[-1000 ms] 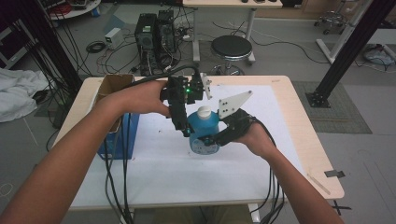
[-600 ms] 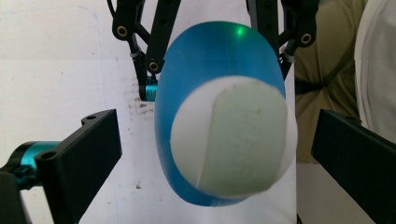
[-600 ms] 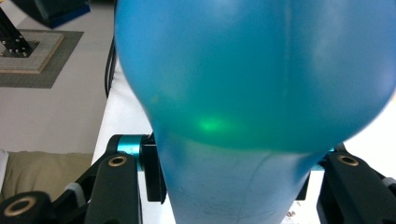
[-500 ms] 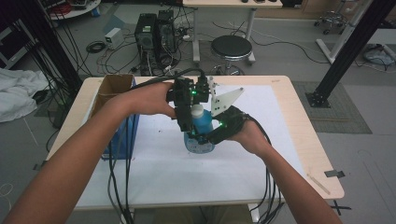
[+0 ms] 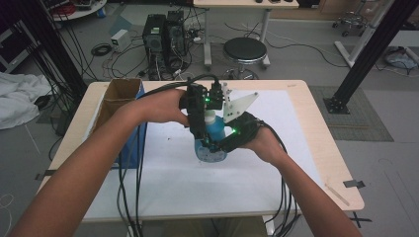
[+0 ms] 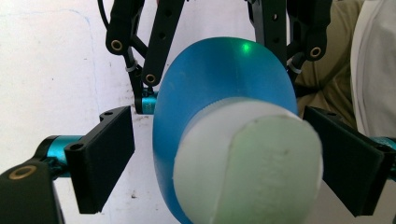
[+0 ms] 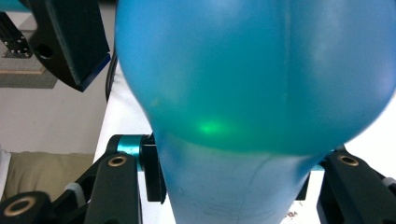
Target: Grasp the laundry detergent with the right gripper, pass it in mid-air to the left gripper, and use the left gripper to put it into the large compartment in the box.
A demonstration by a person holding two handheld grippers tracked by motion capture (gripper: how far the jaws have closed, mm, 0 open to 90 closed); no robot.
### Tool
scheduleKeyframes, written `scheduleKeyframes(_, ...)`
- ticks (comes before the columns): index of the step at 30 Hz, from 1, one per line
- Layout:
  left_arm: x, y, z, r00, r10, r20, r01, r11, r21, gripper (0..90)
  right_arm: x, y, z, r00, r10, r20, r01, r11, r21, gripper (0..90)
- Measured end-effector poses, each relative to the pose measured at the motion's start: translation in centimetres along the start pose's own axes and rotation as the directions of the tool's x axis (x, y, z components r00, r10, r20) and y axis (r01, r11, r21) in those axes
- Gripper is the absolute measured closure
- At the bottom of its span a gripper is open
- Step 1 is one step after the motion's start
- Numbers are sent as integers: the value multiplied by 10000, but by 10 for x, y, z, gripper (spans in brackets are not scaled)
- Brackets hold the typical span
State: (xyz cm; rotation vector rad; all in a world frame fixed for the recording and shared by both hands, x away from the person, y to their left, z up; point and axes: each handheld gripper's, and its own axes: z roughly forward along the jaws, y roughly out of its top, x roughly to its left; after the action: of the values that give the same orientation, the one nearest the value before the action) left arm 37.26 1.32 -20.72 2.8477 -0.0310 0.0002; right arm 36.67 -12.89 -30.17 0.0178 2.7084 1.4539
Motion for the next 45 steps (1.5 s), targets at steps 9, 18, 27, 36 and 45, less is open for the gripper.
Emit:
scheduleKeyframes(9, -1, 0, 1, 9998, 197, 29, -197, 9998, 36, 163, 1, 0, 0, 10000, 42, 13, -41, 10000, -46, 453)
scheduleKeyframes(18, -2, 1, 1, 9997, 236, 64, -237, 9997, 79, 262, 1, 0, 1, 10000, -4, 54, 4, 10000, -24, 452)
scheduleKeyframes(27, -3, 1, 3, 9994, 353, 60, -354, 9993, 148, 303, 1, 0, 3, 10000, 36, -20, -36, 10000, -28, 452)
scheduleKeyframes(36, -2, 1, 6, 9990, 438, 37, -438, 9989, 167, 348, 2, 0, 3, 10000, 25, -50, -26, 10000, -59, 452)
scheduleKeyframes(45, -3, 2, 6, 9985, 546, -37, -545, 9983, 190, 377, 3, -1, 3, 9999, 29, -114, -30, 10000, -50, 453)
